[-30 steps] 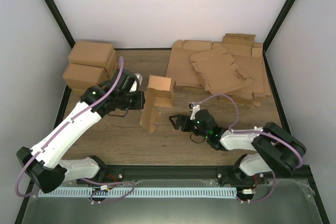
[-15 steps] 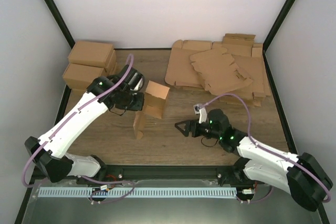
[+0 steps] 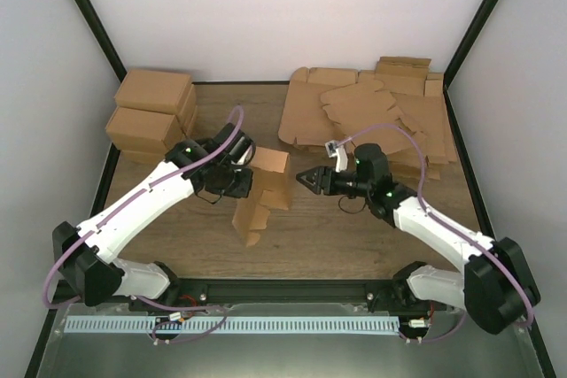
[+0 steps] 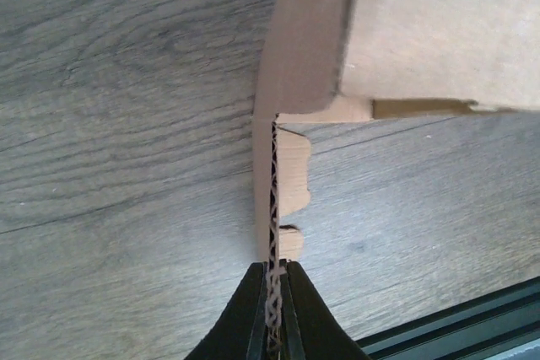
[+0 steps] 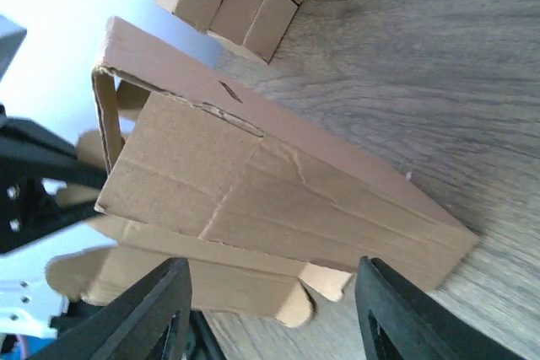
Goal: Fold the paper box
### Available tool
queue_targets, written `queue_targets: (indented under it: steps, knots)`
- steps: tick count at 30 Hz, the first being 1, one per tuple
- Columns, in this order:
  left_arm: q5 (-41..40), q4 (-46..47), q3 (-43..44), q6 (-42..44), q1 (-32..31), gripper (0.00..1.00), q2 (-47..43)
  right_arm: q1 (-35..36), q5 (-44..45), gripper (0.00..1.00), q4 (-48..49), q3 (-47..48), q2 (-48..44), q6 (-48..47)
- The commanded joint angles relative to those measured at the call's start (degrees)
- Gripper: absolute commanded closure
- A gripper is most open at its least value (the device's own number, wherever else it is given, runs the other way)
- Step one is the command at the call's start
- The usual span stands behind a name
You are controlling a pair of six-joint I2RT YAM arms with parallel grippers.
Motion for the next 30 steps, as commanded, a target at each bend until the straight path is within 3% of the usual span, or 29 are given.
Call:
queue_targets:
  steps: [1, 16, 23, 26, 30]
  knots:
    - [3.32, 4.99, -2.36, 0.10, -0.10, 0.95, -1.28, -0.66, -4.87, 0.45, 1.44, 6.07, 4.09, 0.62]
    - [4.49, 5.37, -2.18, 1.70, 0.17, 0.92, 0.13, -0.67, -4.25, 0.48, -0.40, 9.58, 9.33, -0.03]
    - [5.78, 4.24, -1.97, 3.21, 0.17, 0.91, 1.01, -0.92, -3.85, 0.45, 0.27, 11.01, 10.89, 0.26]
    - [5.48, 4.04, -1.60, 3.32, 0.17, 0.87, 0.72, -1.11, -2.65, 0.43, -1.20, 11.93, 10.66, -1.13]
    - [4.11, 3.98, -0.33, 3.01, 0.16, 0.71, 0.19, -1.28, -0.61, 0.42, -3.23, 12.18, 9.57, -2.95]
